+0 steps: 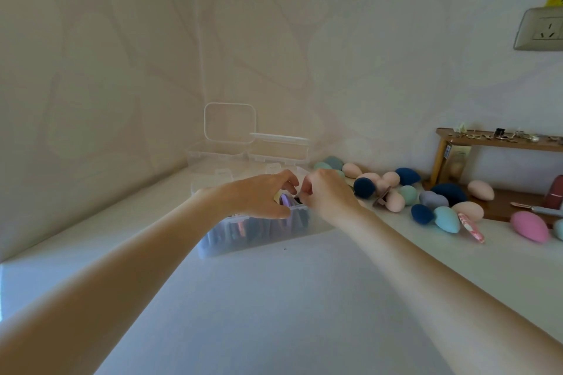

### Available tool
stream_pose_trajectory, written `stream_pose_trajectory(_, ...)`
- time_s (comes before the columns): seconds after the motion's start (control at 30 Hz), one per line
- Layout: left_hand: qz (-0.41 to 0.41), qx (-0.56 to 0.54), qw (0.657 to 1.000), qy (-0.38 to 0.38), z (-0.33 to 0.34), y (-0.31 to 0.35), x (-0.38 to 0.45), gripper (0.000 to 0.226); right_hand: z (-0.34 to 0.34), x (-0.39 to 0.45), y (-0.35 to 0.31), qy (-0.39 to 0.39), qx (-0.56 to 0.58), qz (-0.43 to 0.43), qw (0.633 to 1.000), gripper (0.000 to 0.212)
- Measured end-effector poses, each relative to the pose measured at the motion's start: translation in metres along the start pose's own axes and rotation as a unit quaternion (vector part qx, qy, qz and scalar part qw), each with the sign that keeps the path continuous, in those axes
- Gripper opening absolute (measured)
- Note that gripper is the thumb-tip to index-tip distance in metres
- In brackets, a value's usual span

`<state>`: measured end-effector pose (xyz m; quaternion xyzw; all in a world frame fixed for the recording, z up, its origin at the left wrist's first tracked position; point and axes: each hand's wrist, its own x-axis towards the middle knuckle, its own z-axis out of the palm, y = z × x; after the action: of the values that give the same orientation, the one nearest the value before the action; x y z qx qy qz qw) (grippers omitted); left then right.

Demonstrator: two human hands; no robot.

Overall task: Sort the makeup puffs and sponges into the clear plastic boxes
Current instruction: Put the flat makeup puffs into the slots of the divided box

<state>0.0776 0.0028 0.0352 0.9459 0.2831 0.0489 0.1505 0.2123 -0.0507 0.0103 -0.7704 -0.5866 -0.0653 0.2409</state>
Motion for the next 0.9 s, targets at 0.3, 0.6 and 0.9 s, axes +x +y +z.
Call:
stream_pose_trajectory(0.3,0.027,0.024,0.999,0.015,-0.008,0.005,0.005,0.048,-0.032,0.007,0.030,0.068,0.144,0.069,0.985,0.026)
stream_pose_trajectory(0.6,0.027,-0.019,0.999,-0.003,-0.010,0.012,0.019,0.038,-0.006,0.002,0.076,-0.070,0.040,0.173,0.982,0.030)
stream_pose_trajectory(0.9,0.022,-0.032,0.999,-0.001,-0.010,0.009,0.019,0.035,-0.017,0.002,0.074,-0.083,0.056,0.156,0.983,0.021)
